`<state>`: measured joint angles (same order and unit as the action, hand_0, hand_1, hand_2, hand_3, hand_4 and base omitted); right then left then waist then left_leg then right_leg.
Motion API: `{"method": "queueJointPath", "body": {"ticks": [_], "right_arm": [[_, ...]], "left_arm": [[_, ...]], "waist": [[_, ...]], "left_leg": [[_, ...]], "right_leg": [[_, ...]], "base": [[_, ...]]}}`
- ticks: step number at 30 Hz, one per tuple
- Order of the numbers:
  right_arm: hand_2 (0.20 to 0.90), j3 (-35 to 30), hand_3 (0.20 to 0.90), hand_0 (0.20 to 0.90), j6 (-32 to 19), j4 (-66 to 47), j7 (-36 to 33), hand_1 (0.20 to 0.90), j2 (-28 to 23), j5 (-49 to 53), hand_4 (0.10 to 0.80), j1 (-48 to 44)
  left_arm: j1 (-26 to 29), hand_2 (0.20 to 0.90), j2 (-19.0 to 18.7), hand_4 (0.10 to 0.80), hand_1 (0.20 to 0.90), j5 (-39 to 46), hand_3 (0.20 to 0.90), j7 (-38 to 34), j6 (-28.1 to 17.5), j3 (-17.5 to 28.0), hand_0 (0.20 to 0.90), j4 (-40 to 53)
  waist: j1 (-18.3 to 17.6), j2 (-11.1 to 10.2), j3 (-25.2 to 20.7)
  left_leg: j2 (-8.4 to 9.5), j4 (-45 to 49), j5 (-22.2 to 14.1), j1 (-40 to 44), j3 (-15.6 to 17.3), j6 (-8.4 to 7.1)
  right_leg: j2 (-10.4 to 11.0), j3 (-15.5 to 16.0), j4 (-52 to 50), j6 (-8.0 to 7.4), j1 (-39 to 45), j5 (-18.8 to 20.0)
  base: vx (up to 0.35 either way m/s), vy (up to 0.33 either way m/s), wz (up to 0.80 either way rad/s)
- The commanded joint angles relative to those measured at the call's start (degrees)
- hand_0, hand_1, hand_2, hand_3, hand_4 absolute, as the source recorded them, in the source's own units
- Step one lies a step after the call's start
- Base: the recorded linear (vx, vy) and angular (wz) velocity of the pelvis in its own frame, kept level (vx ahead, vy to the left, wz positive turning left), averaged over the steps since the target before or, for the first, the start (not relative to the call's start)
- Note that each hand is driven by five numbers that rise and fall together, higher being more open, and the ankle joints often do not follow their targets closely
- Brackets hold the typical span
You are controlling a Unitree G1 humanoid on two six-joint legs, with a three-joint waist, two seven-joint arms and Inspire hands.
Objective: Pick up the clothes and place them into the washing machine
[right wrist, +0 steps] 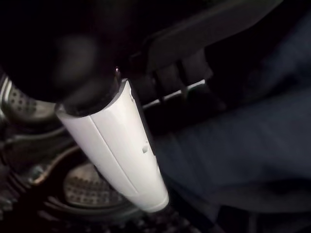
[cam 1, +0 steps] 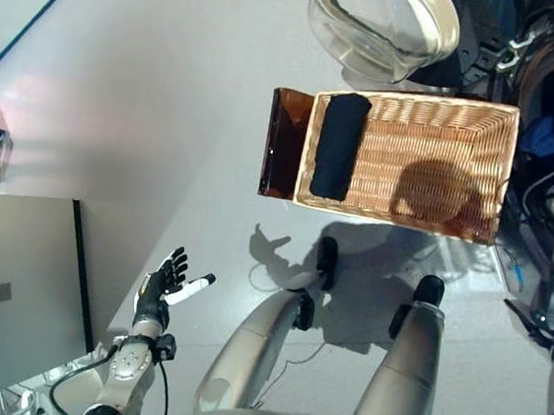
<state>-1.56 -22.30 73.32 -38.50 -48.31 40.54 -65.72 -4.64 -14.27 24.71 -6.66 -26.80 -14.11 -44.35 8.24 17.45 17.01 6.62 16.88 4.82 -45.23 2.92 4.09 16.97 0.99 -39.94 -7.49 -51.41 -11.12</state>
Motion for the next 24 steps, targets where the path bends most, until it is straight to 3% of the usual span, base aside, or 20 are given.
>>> {"method": "queueJointPath", "body": {"ticks": [1,2,8,11,14,16,23,24], "right_arm": [[0.900,7.65,0.900,0.900,-3.76,-5.15,1.52,0.900,-9.93,-5.69,0.800,-6.97],[0.900,8.73,0.900,0.900,-2.77,-4.26,1.93,0.900,-9.65,-6.88,0.800,-7.30],[0.900,16.06,0.900,0.900,3.79,-0.99,-0.42,0.900,-10.57,-18.95,0.800,-8.29],[0.900,25.05,0.900,0.900,11.09,1.41,-2.44,0.900,-12.78,-33.56,0.800,-9.73],[0.900,39.64,0.900,0.900,21.16,6.39,-0.43,0.900,-12.85,-52.48,0.800,-13.70],[0.900,43.34,0.900,0.900,22.87,5.28,1.61,0.900,-12.56,-58.81,0.800,-14.05],[0.900,40.38,0.900,0.900,22.84,4.67,1.21,0.900,-9.89,-57.79,0.800,-13.62],[0.900,39.21,0.900,0.900,22.00,3.73,1.07,0.900,-9.57,-56.73,0.800,-13.06]], "left_arm": [[-1.82,0.900,-4.65,0.800,0.900,2.06,0.900,-2.63,-3.53,5.24,0.900,-1.12],[-1.73,0.900,-4.81,0.800,0.900,2.06,0.900,-2.58,-3.55,5.51,0.900,-1.51],[-2.29,0.900,-5.40,0.800,0.900,1.86,0.900,-2.23,-3.37,6.36,0.900,-1.80],[-3.01,0.900,-5.81,0.800,0.900,1.47,0.900,-1.59,-3.01,7.59,0.900,-0.76],[-3.00,0.900,-5.95,0.800,0.900,1.43,0.900,-0.84,-1.63,8.99,0.900,-0.59],[-3.31,0.900,-5.56,0.800,0.900,1.11,0.900,-0.21,-1.42,9.48,0.900,-0.27],[-2.55,0.900,-5.28,0.800,0.900,1.41,0.900,-0.50,-1.27,9.77,0.900,-1.27],[-2.37,0.900,-5.34,0.800,0.900,1.48,0.900,-0.67,-1.34,9.84,0.900,-1.53]], "waist": [[0.15,-0.34,-5.36],[0.11,-0.76,-5.69],[-0.22,-1.86,-5.34],[-0.25,-2.60,-5.16],[-0.12,-3.66,-5.14],[-0.45,-3.84,-4.97],[-0.66,-4.59,-4.54],[-0.67,-4.60,-4.09]], "left_leg": [[-0.68,3.82,-5.34,-0.72,-0.61,-5.12],[-0.44,3.91,-6.78,-0.23,-0.89,-5.33],[-0.61,4.03,-6.89,-0.20,-0.71,-5.25],[-0.66,4.23,-6.93,-0.15,-0.69,-5.21],[-0.64,4.12,-6.49,-0.48,-0.85,-5.18],[-0.65,4.27,-6.46,-0.75,-0.98,-5.17],[-0.82,4.38,-6.29,-1.30,-1.04,-5.05],[-1.18,3.92,-4.39,-1.90,-0.72,-4.77]], "right_leg": [[-1.89,-0.85,6.85,2.32,2.02,4.98],[-1.91,-1.31,6.78,2.10,2.55,3.66],[-2.23,-1.24,7.17,2.16,2.67,4.15],[-2.33,-1.03,7.25,2.26,2.79,4.39],[-2.68,-0.85,7.59,2.41,2.73,5.04],[-2.95,-0.86,7.60,2.47,2.52,5.12],[-3.22,-0.55,7.60,2.57,2.16,5.58],[-3.53,-0.32,8.40,2.89,1.71,7.63]], "base": [[-0.004,0.037,-0.07],[0.104,0.015,-0.02],[0.006,0.008,-0.07],[-0.019,-0.002,-0.06],[-0.010,-0.003,-0.01],[0.000,0.000,0.00],[-0.023,0.005,-0.01],[0.000,0.000,0.00]]}}
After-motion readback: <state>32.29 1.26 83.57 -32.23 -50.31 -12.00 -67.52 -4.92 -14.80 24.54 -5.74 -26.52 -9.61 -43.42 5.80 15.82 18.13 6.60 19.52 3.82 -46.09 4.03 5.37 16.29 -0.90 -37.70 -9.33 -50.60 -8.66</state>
